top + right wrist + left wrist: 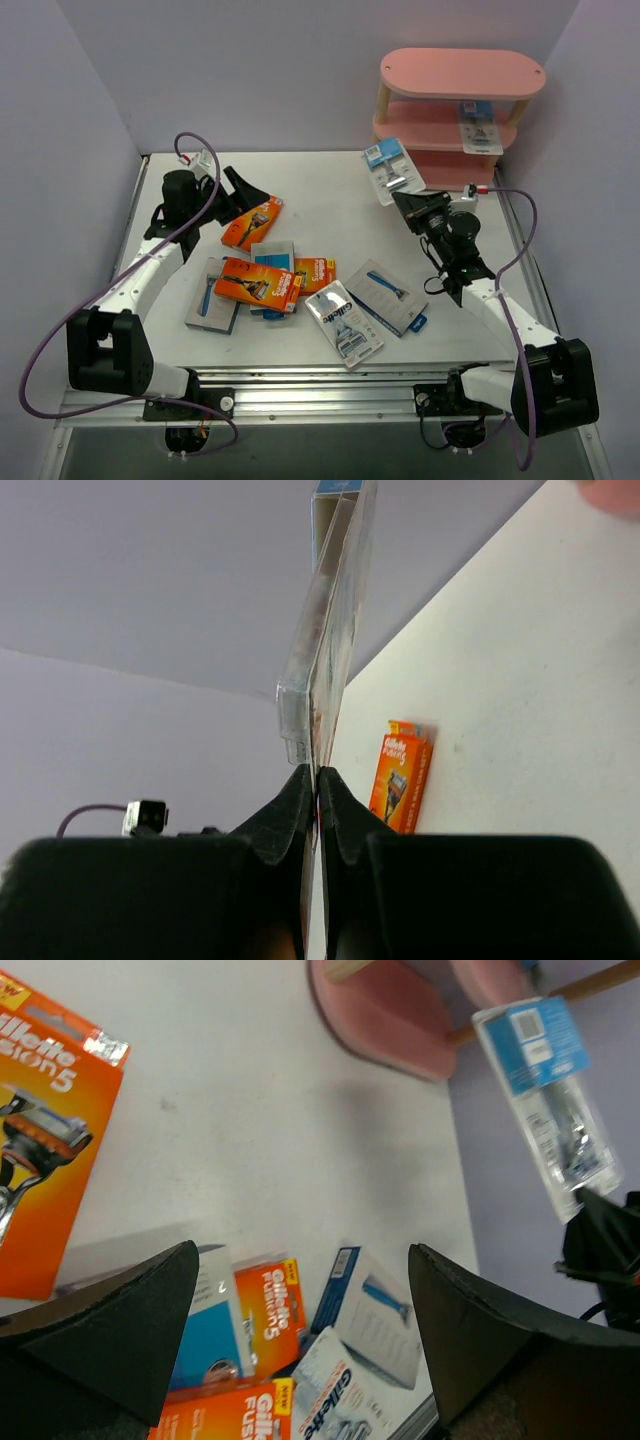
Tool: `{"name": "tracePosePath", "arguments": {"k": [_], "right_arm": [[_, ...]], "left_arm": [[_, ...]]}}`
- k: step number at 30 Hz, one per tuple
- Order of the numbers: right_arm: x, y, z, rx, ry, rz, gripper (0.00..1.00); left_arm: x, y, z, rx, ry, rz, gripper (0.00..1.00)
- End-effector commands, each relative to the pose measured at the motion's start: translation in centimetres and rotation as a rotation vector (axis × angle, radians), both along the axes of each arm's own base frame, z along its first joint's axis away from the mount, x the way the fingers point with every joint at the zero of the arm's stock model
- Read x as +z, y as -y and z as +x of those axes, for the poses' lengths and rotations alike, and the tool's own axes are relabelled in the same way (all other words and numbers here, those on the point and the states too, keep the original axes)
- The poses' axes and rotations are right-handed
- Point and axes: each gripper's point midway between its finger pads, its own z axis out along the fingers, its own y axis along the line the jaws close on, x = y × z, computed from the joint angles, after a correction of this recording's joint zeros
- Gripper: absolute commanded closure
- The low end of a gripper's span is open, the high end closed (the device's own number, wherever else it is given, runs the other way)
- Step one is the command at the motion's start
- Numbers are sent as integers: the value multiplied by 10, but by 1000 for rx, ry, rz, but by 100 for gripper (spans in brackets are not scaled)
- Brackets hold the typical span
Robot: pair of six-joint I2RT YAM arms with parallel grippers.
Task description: Place and organize the shaving razors onto the shelf
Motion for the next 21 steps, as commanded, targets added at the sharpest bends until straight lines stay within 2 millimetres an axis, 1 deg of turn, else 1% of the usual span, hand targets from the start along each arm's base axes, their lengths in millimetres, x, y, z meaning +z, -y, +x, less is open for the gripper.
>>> {"name": "tracePosePath", "arguments": {"k": [1, 2, 3, 5, 6, 8, 9, 10, 11, 12, 13, 14, 15, 16, 17, 18, 19, 20, 21], "right_arm": [[32, 21, 5, -35, 114, -6, 100], [33, 32, 10, -64, 119, -9, 100], [34, 37, 14, -75, 119, -9, 100], [36, 47, 20, -106, 121, -13, 100], [36, 57, 26, -132, 121, -22, 100], [39, 68, 31, -162, 127, -31, 100], [36, 76, 36, -182, 122, -49, 100], [44, 80, 40, -190, 137, -56, 100], [46, 80, 44, -191, 141, -62, 100], [44, 81, 49, -194, 138, -76, 100], [53, 81, 53, -197, 158, -80, 100], [55, 83, 57, -206, 157, -84, 100], [50, 83, 64, -209, 145, -88, 100], [57, 85, 69, -216, 163, -91, 100], [57, 98, 76, -249, 162, -96, 100], [50, 99, 83, -254, 146, -97, 100], [49, 101, 88, -260, 147, -94, 100], [55, 103, 93, -265, 166, -89, 100], [47, 106, 101, -275, 150, -91, 100]], "left_arm": [[4, -11, -20, -36, 35, 147, 6], [7, -11, -23, -39, 50, 153, 6], [4, -11, -26, -42, 47, 159, 6], [5, -7, -30, -53, 60, 168, 6], [4, -6, -31, -55, 62, 172, 6], [3, -4, -33, -69, 55, 177, 6], [1, 0, -34, -83, 46, 178, 6], [1, 3, -35, -91, 43, 180, 6], [1, 6, -37, -103, 46, 184, 6], [3, 12, -39, -121, 54, 188, 6], [5, 13, -40, -121, 59, 197, 6], [6, 13, -41, -126, 69, 209, 6], [7, 14, -44, -129, 72, 215, 6], [9, 14, -43, -126, 78, 221, 6], [9, 14, -45, -127, 78, 221, 6], [9, 15, -45, -130, 82, 219, 6], [10, 16, -45, -133, 82, 219, 6], [8, 17, -45, -137, 78, 218, 6], [8, 18, -46, -144, 79, 217, 6]]}}
